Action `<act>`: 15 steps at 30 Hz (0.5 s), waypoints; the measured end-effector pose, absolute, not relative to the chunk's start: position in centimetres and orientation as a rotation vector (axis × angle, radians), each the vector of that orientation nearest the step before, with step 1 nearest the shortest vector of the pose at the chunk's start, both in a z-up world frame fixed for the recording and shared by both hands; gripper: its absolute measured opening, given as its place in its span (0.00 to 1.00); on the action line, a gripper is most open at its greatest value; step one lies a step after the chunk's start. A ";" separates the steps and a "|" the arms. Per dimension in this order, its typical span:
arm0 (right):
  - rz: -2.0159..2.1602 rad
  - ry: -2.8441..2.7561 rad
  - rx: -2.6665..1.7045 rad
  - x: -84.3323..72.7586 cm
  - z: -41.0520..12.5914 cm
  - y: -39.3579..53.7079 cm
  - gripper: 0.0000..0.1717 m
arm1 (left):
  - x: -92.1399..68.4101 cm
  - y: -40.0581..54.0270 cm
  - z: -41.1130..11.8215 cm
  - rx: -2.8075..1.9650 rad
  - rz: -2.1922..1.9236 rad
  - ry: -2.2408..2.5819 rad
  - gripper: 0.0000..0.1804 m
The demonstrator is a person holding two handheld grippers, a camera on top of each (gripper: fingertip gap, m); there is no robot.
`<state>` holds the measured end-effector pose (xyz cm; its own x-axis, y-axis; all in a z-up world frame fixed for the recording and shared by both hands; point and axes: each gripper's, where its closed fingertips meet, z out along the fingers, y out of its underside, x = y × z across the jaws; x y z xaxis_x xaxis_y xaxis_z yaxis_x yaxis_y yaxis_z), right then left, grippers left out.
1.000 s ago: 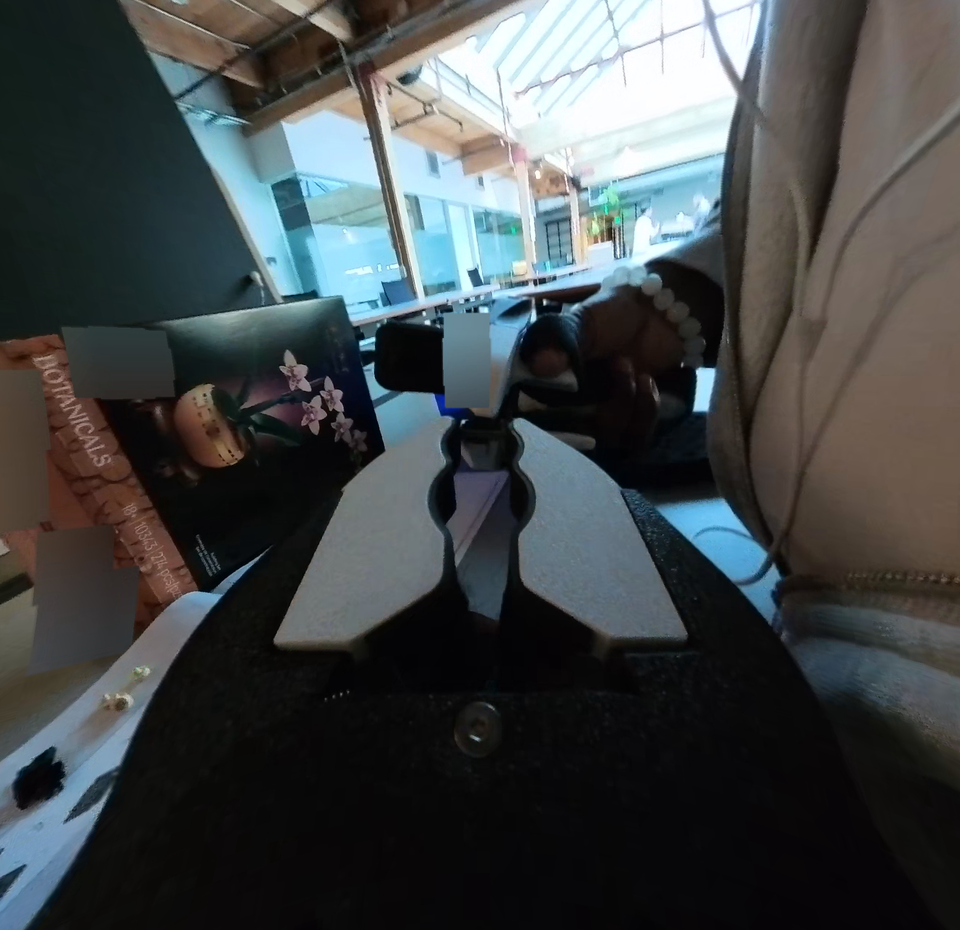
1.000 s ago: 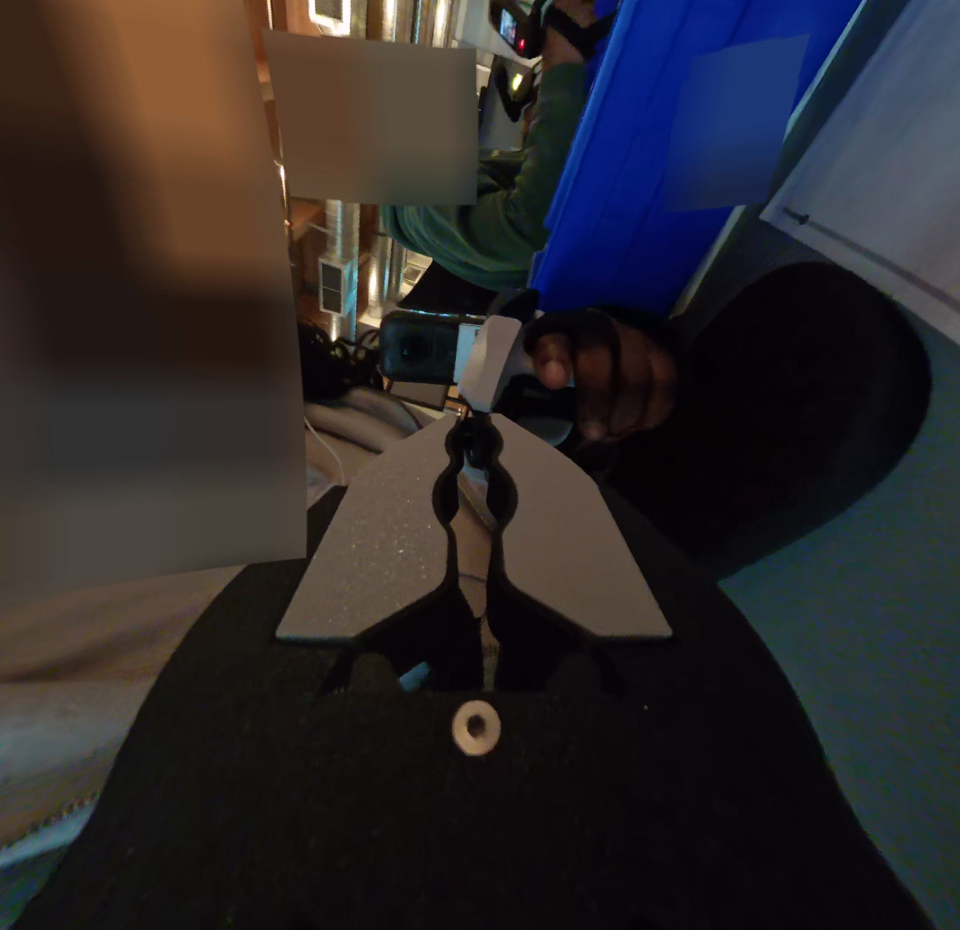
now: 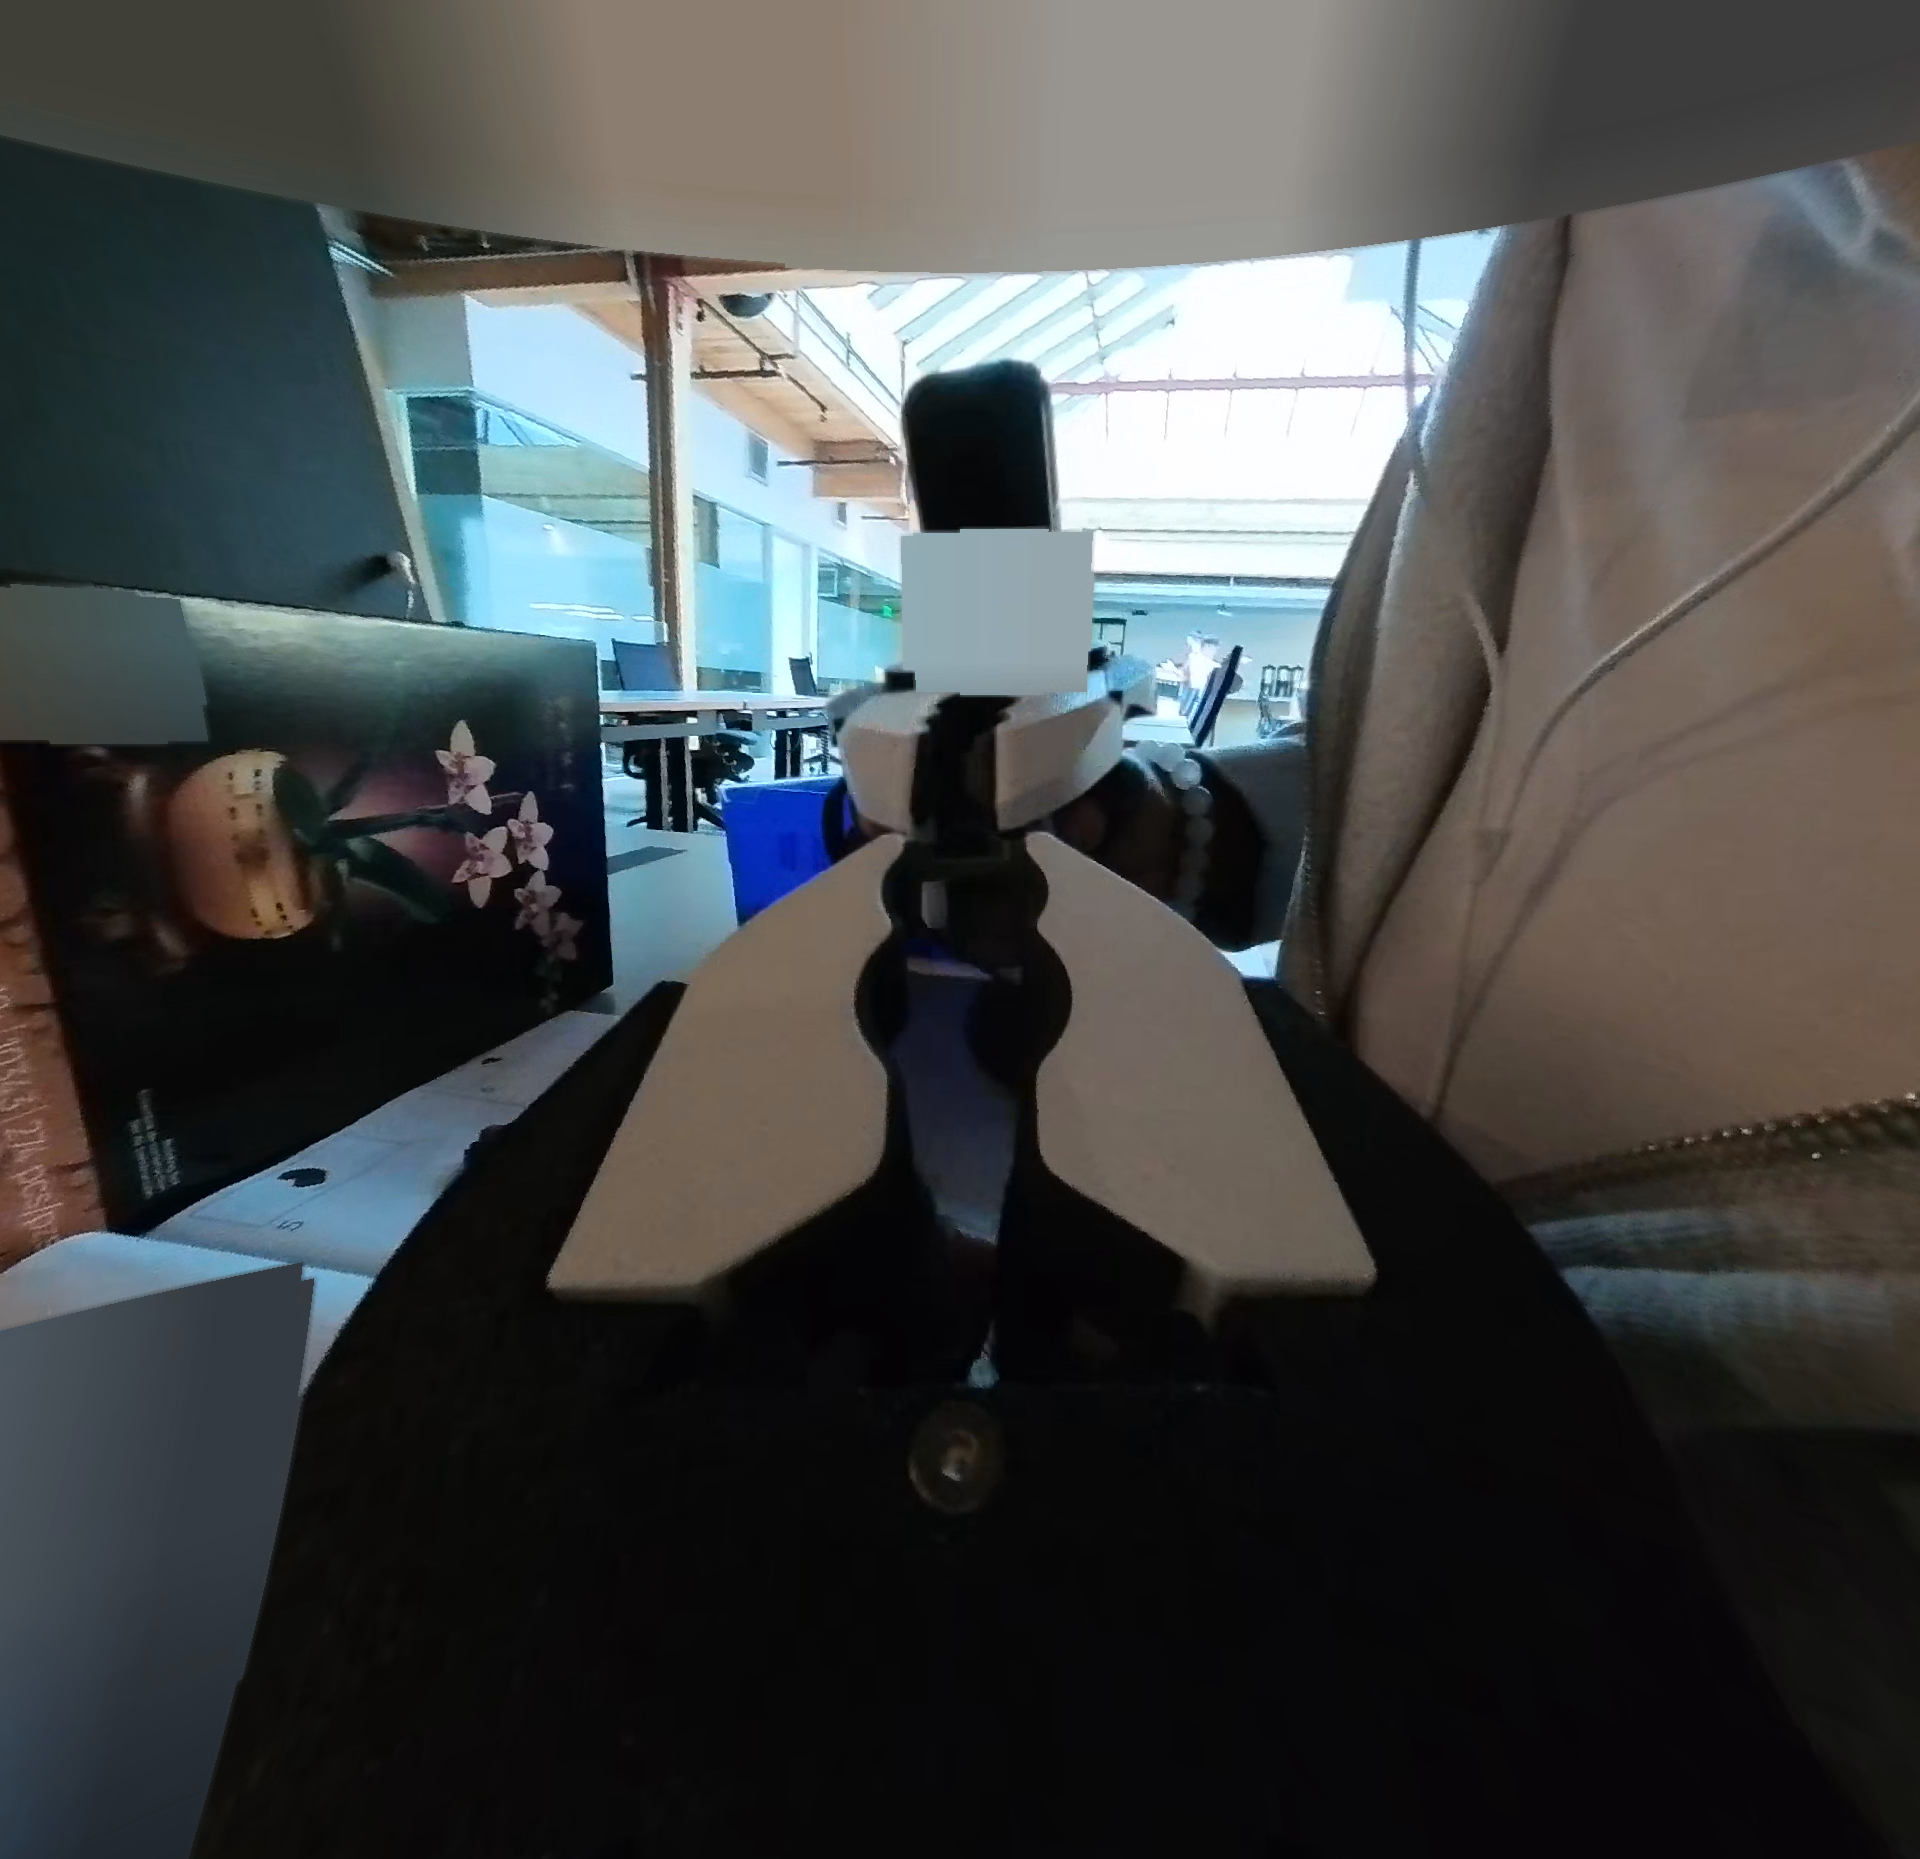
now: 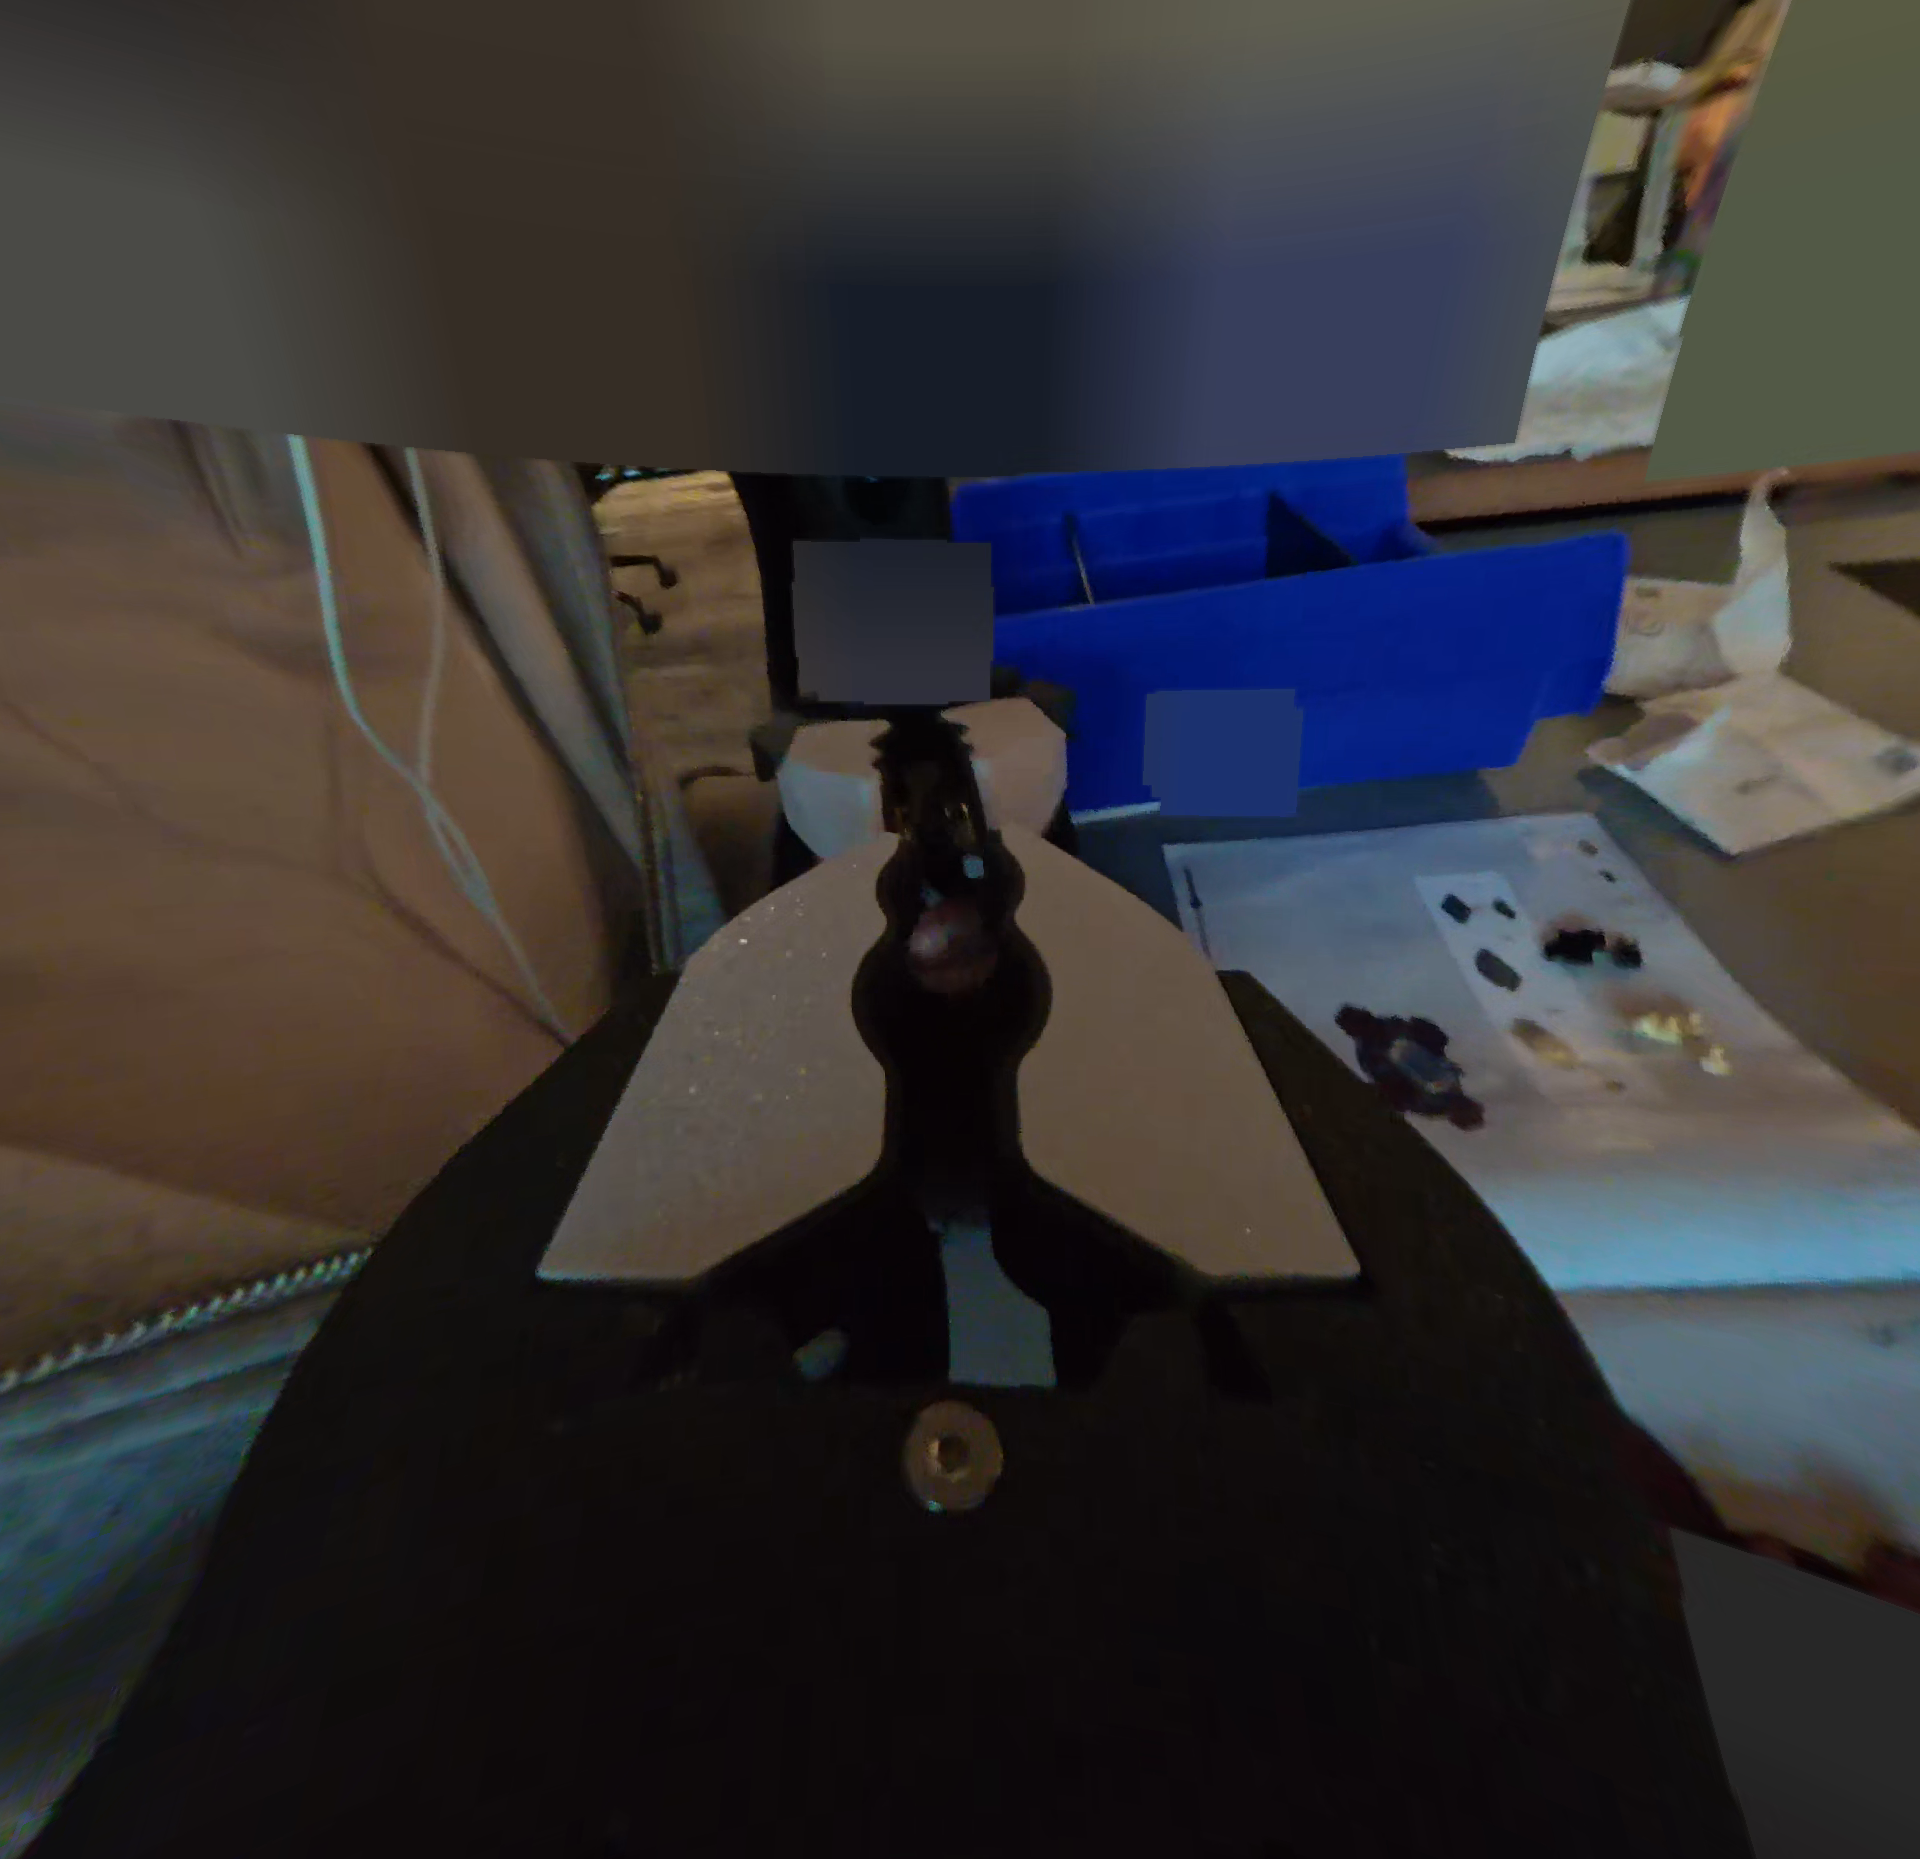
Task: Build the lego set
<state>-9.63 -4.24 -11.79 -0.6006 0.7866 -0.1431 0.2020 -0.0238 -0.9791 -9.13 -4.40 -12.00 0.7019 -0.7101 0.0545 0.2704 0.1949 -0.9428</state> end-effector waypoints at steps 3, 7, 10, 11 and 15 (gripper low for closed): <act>1.677 -1.807 -1.012 -9.7 -11.7 -4.4 0.05 | -9.0 -4.5 -12.0 -1.187 -0.719 0.450 0.09; 1.673 -1.841 -0.992 -9.7 -11.9 -4.7 0.04 | -8.8 -4.6 -12.1 -1.187 -0.718 0.464 0.09; 1.680 -1.856 -0.987 -9.7 -12.0 -4.9 0.04 | -8.8 -4.6 -12.1 -1.187 -0.724 0.466 0.09; 1.682 -1.857 -0.986 -9.7 -12.1 -4.9 0.03 | -8.8 -4.6 -12.1 -1.187 -0.725 0.466 0.09; 1.682 -1.849 -0.989 -9.8 -12.1 -4.9 0.02 | -8.9 -4.5 -12.1 -1.188 -0.725 0.461 0.09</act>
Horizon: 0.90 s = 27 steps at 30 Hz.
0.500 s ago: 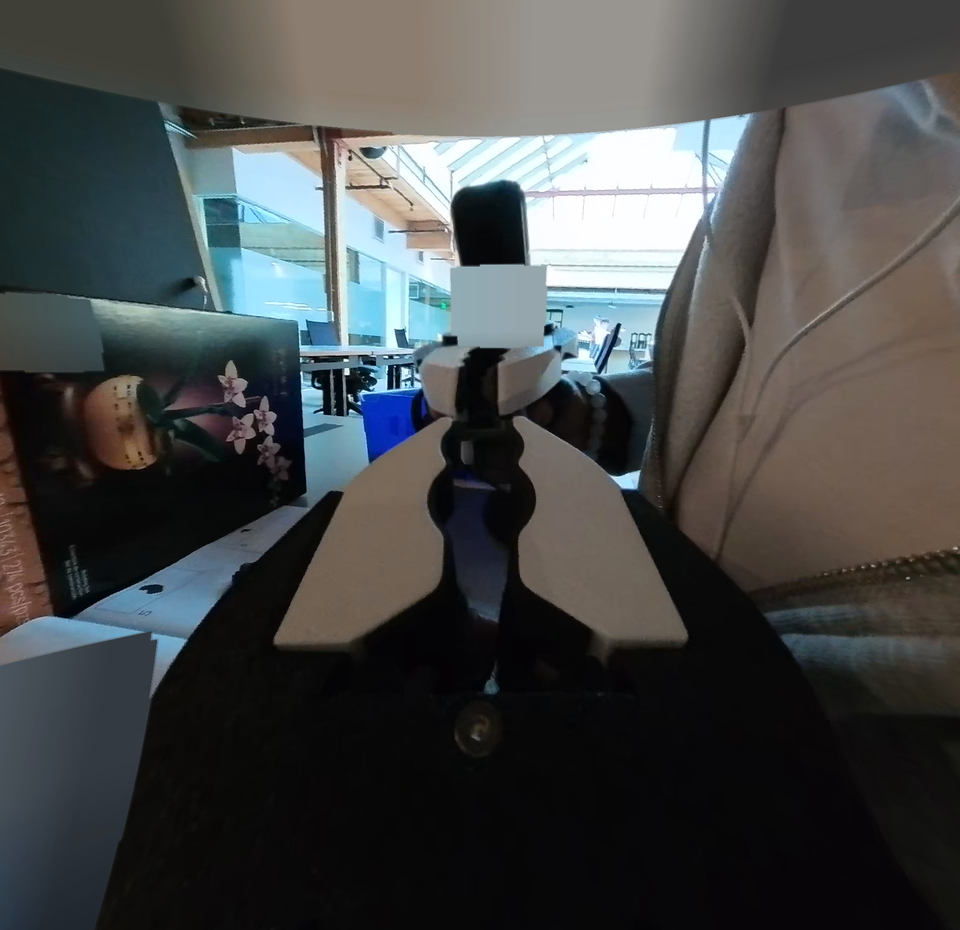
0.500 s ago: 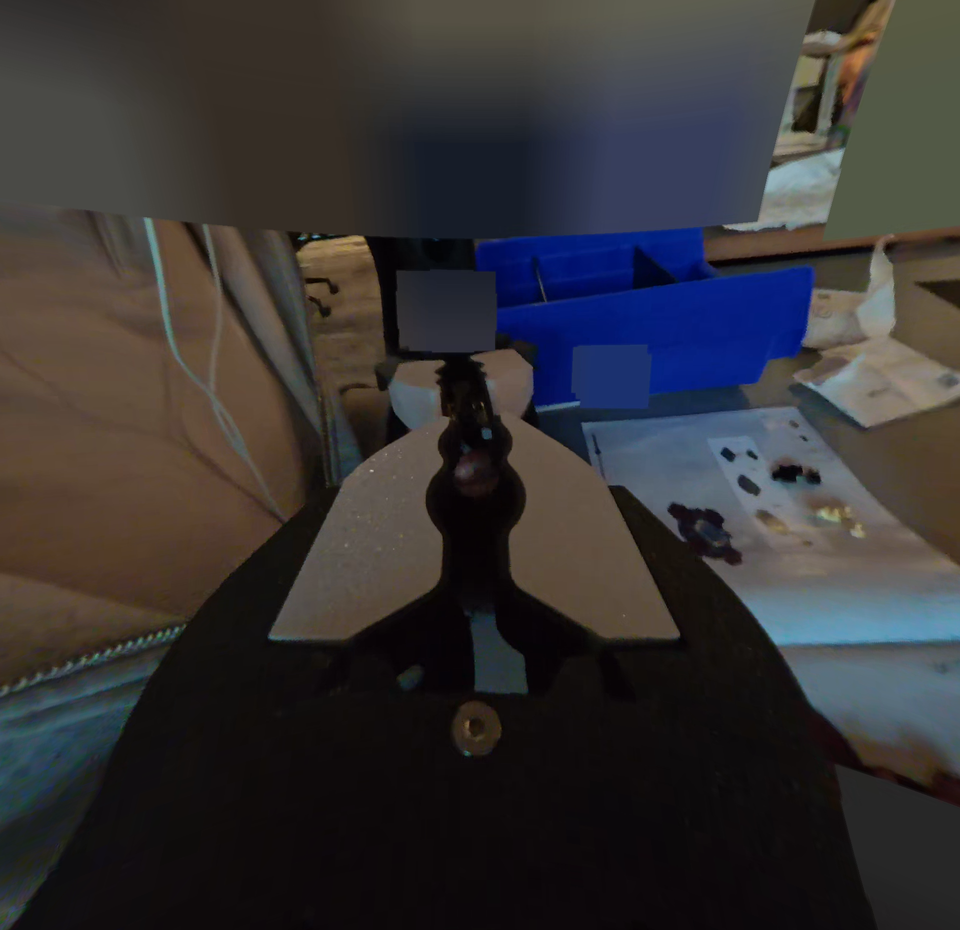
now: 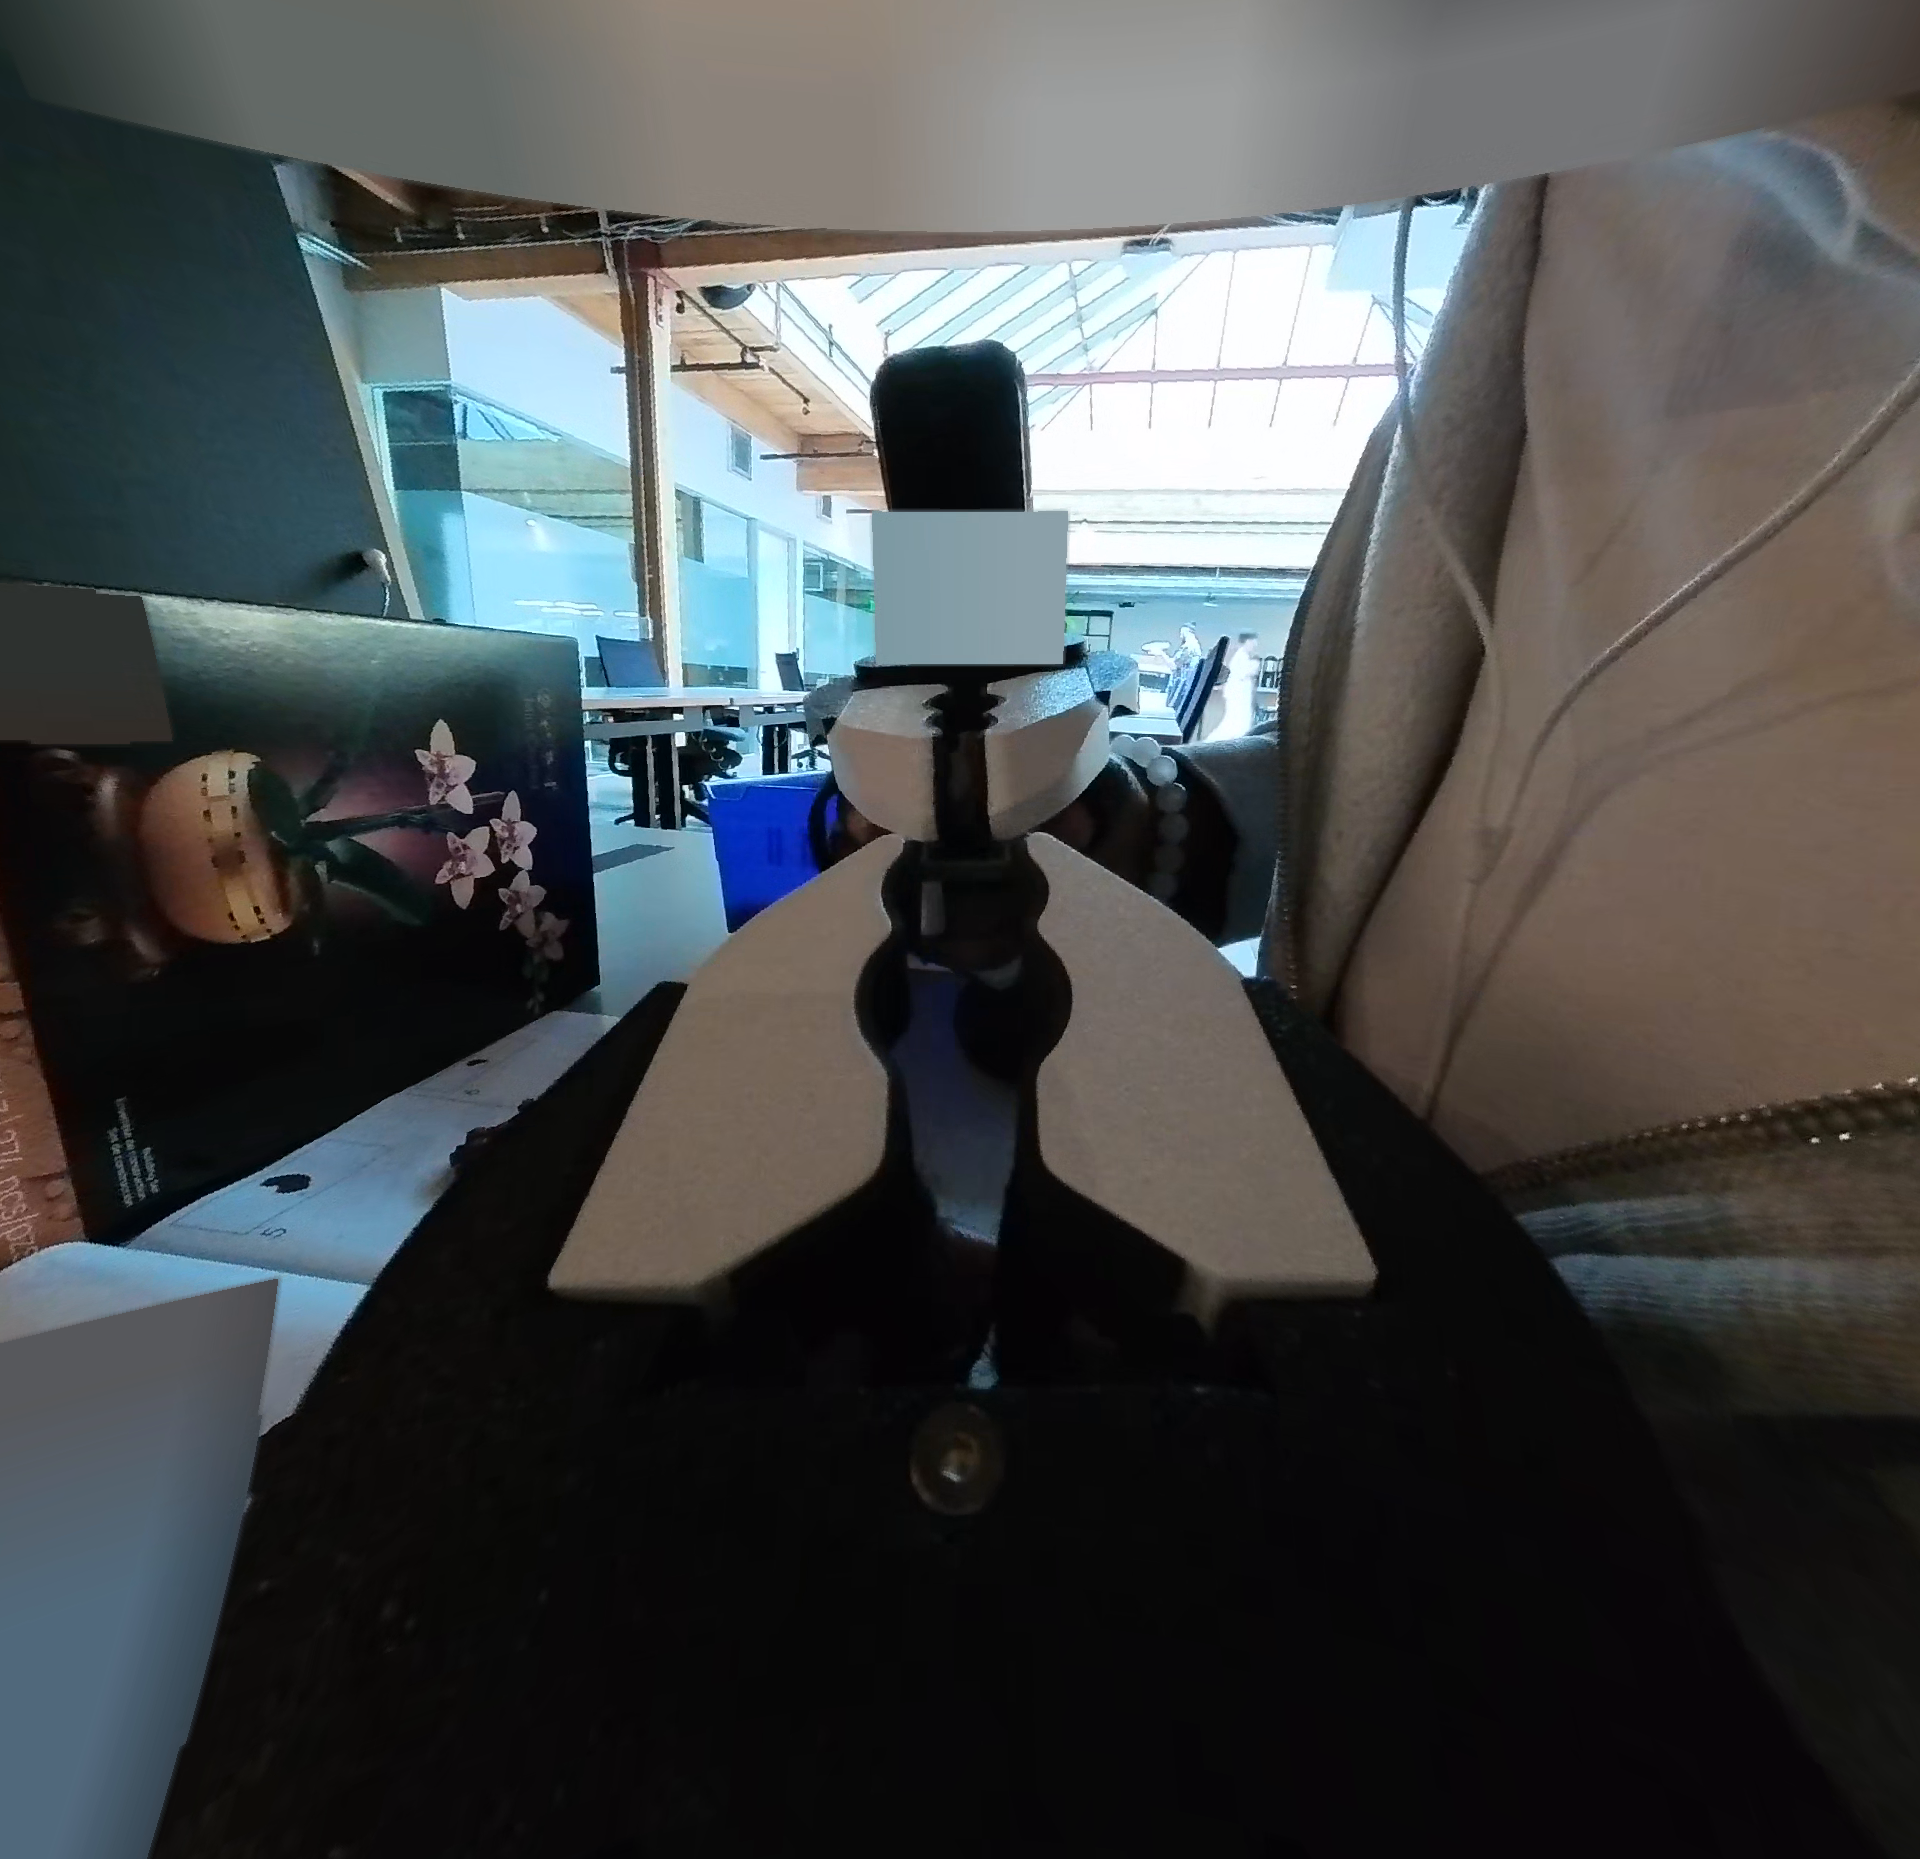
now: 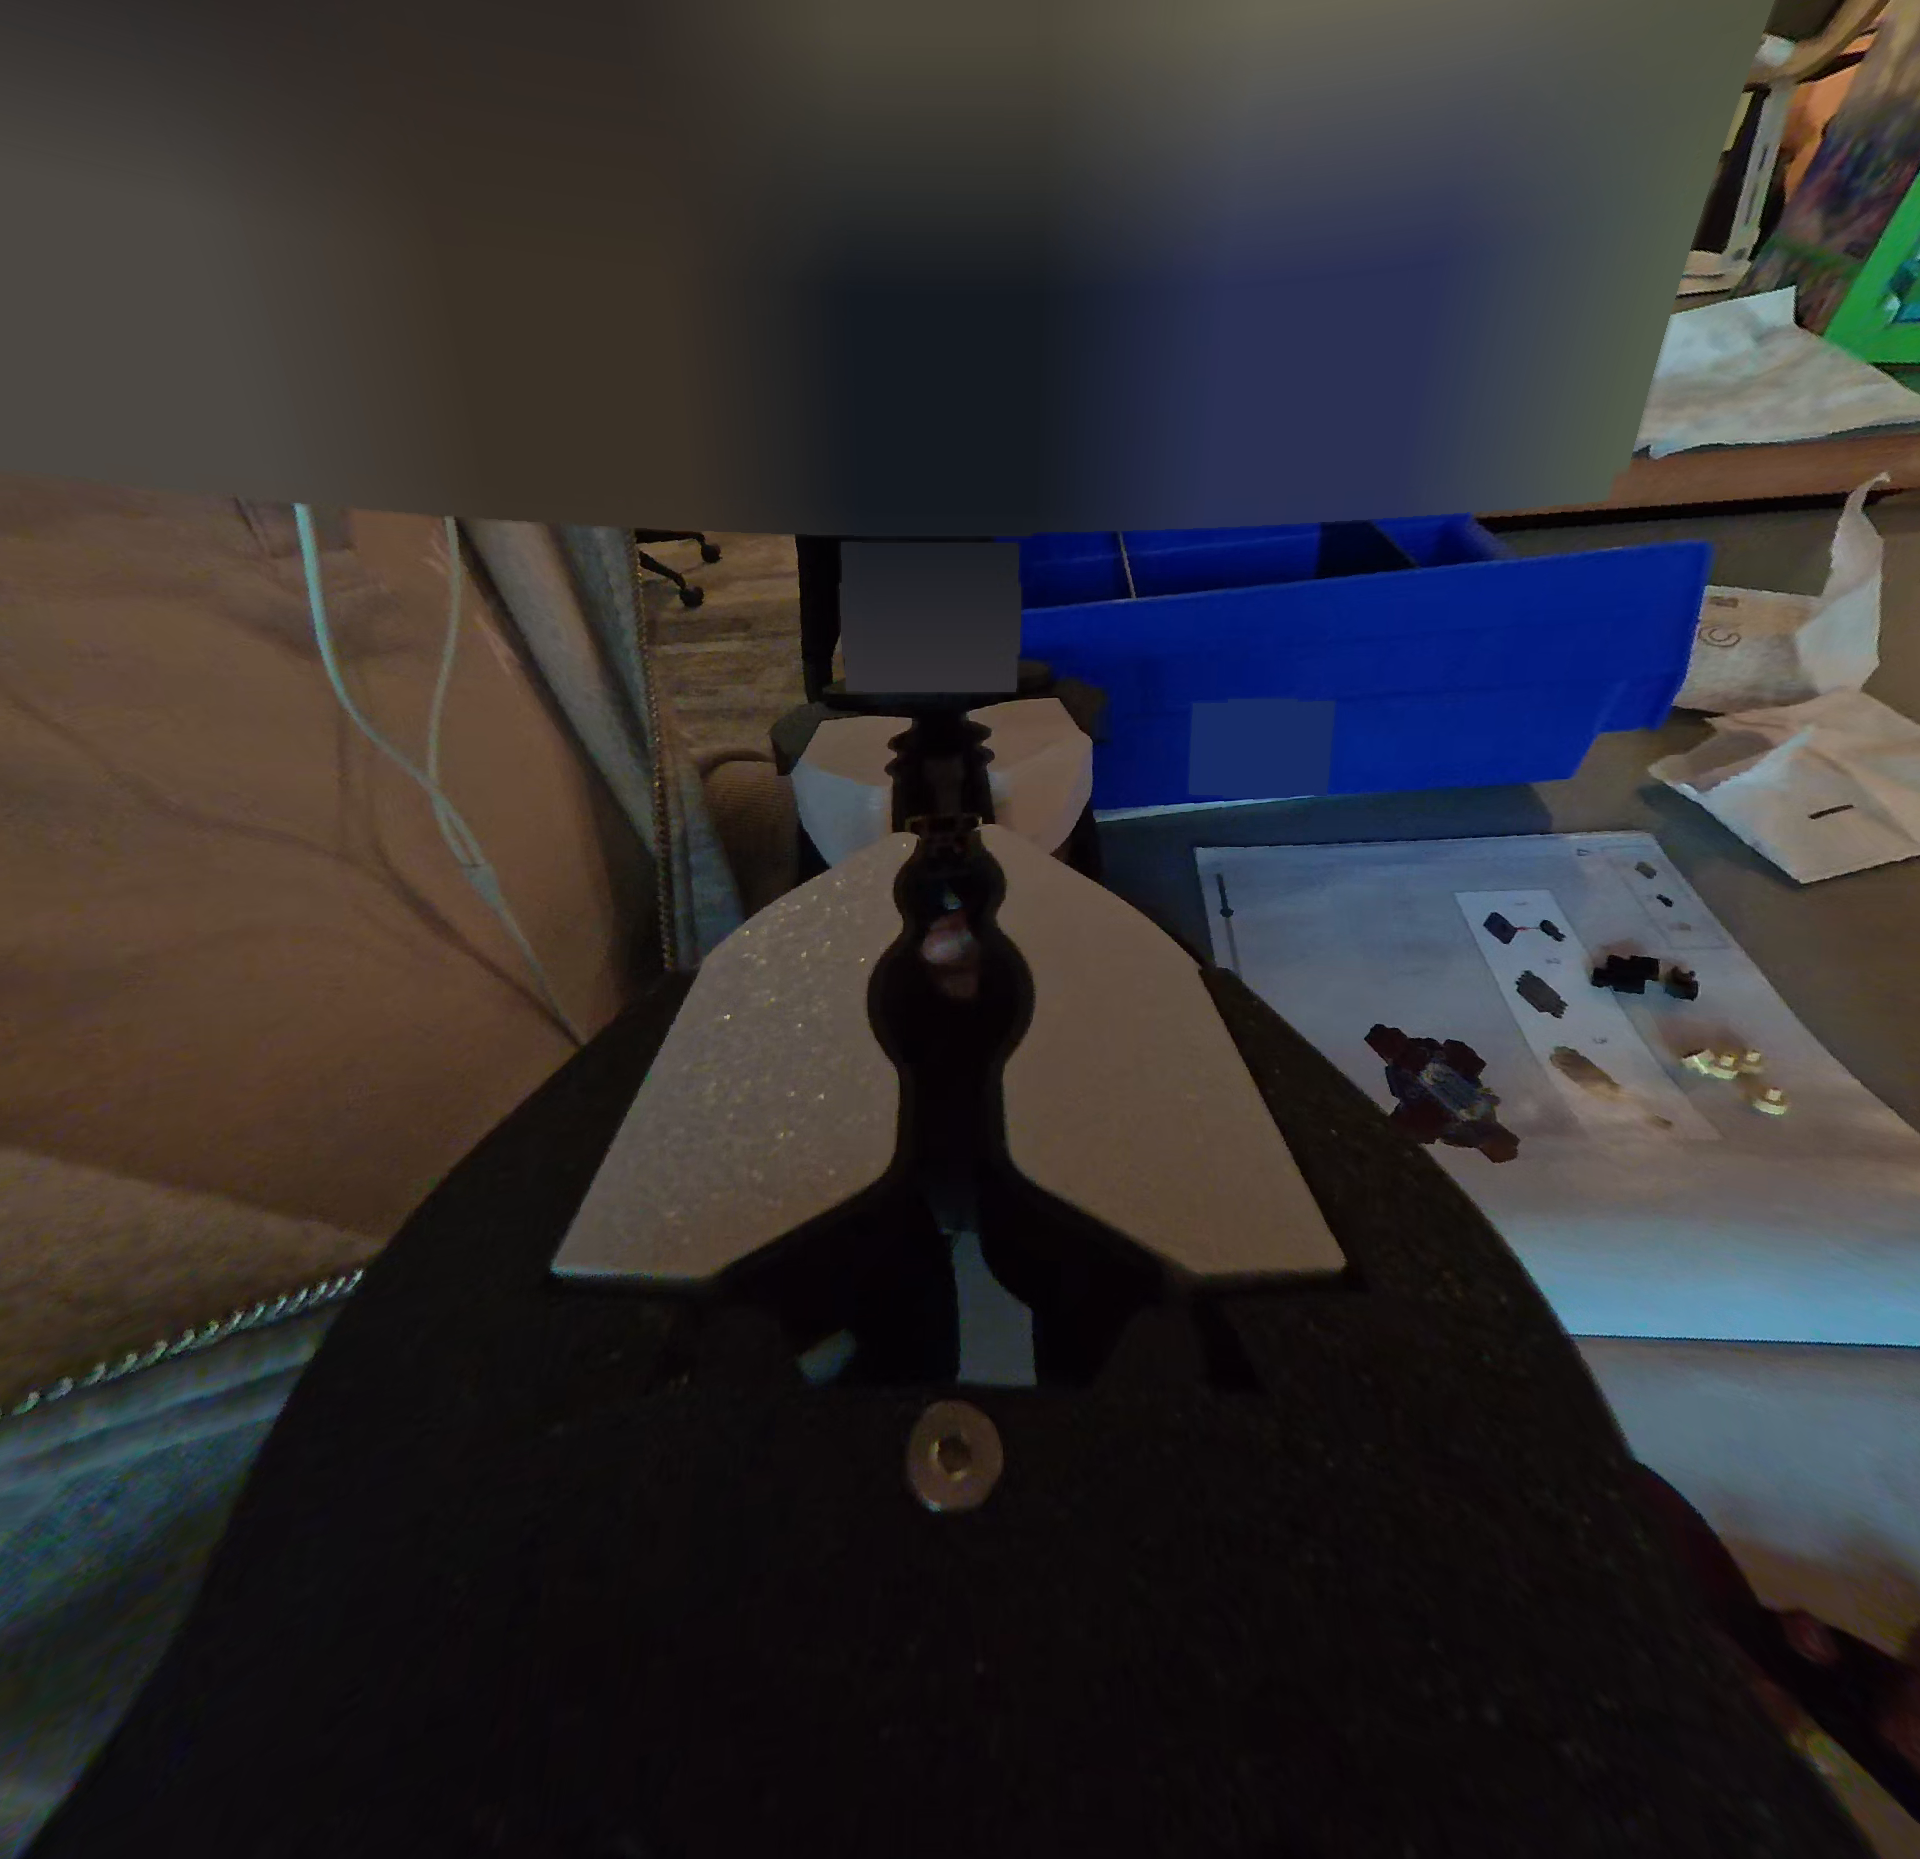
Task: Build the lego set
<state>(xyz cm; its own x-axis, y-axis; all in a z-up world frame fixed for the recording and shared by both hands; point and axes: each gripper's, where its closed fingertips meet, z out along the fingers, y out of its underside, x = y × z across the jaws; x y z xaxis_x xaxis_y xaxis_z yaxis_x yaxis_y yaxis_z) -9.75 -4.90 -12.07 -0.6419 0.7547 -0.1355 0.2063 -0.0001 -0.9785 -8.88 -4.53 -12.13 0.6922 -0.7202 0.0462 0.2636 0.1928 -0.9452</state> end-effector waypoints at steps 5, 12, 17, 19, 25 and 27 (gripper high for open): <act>1.664 -1.840 -0.997 -9.8 -12.1 -4.9 0.02 | -8.9 -4.5 -12.1 -1.186 -0.720 0.458 0.09; 1.645 -1.840 -1.026 -9.7 -12.1 -4.9 0.02 | -8.9 -4.5 -12.2 -1.189 -0.713 0.460 0.09; 1.643 -1.828 -1.038 -9.8 -12.1 -4.9 0.02 | -8.9 -4.5 -12.2 -1.188 -0.714 0.459 0.09; 1.640 -1.826 -1.041 -9.8 -12.2 -4.9 0.02 | -8.9 -4.5 -12.2 -1.189 -0.715 0.460 0.09; 1.619 -1.819 -1.056 -9.8 -12.2 -4.8 0.02 | -8.9 -4.4 -12.3 -1.195 -0.708 0.459 0.09; 1.615 -1.811 -1.065 -9.8 -12.3 -4.8 0.02 | -8.9 -4.4 -12.3 -1.198 -0.710 0.457 0.09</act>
<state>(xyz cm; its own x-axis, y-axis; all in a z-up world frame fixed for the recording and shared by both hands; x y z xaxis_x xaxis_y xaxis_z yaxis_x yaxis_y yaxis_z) -9.78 -4.79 -12.27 -0.5778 0.8044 -0.1385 0.2294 -0.0028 -0.9733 -8.92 -4.40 -12.33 0.7029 -0.7099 0.0441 0.2537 0.1922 -0.9480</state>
